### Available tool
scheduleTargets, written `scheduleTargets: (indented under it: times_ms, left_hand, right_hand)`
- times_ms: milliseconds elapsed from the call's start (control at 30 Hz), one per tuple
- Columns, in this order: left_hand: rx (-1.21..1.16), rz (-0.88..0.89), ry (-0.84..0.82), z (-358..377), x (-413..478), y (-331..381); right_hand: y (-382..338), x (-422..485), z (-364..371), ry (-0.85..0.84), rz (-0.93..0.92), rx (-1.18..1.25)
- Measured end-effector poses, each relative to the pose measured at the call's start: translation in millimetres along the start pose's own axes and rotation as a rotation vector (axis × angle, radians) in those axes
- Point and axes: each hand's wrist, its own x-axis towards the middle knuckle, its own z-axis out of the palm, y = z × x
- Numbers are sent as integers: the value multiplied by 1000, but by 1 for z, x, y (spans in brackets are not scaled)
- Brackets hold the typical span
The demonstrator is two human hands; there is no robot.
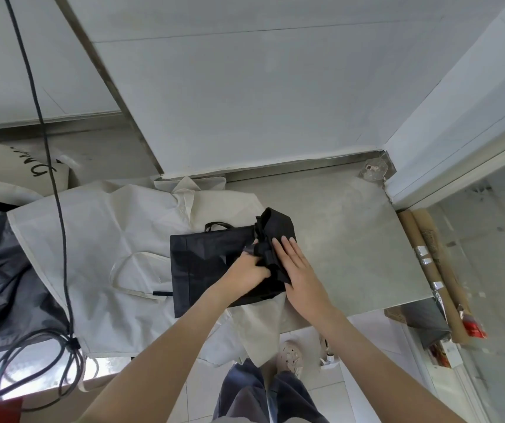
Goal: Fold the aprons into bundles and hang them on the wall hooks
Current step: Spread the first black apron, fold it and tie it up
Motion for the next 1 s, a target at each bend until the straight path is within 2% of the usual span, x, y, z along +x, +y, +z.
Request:
scheduleTargets:
  times_ms: [67,133,200,300,400,467,567,633,700,767,800,867,933,1000]
  left_hand:
    - [-599,18,65,-7,-4,2]
    - [-846,-2,169,-14,-2,0]
    - [-762,-89,223,-21,6,4]
    - [-615,-146,110,-15,15,8]
    - [-586,-145,184,2,20,11]
    - [-666,-144,229,8,22,9]
    - [-804,-138,161,7,22,4]
    - [-877,-108,119,5,18,6]
    - [-938,-79,95,1,16,9]
    - [-940,-58,79,-3,15,9]
    - [-906,-55,78,-5,14,8]
    - [-700,-71,124,-5,10,9]
    - [-237,-52,246,-1,9,6]
    - [343,1,396,7,8,0]
  right_hand:
    - [2,-1,-1,-20,-5,-18]
    - [3,-1,-3,-48,-6,-33]
    - [1,-1,-4,-76,-24,-29]
    - [-4,1,-3,-124,-81,78]
    - [-12,3,-9,-247,-43,234]
    - [-11,3,-14,-266,-48,303]
    - [-6,3,-17,-84,-23,436]
    - [-6,4,-18,97,93,543]
    - [-12,7,-19,224,278,805]
    - [-15,15,-21,248,436,1076]
    - [-15,19,-21,223,476,1131]
    - [-15,25,-18,188,476,1045]
    - [-15,28,-16,179,449,782]
    - [-10,30,-12,57,395,396]
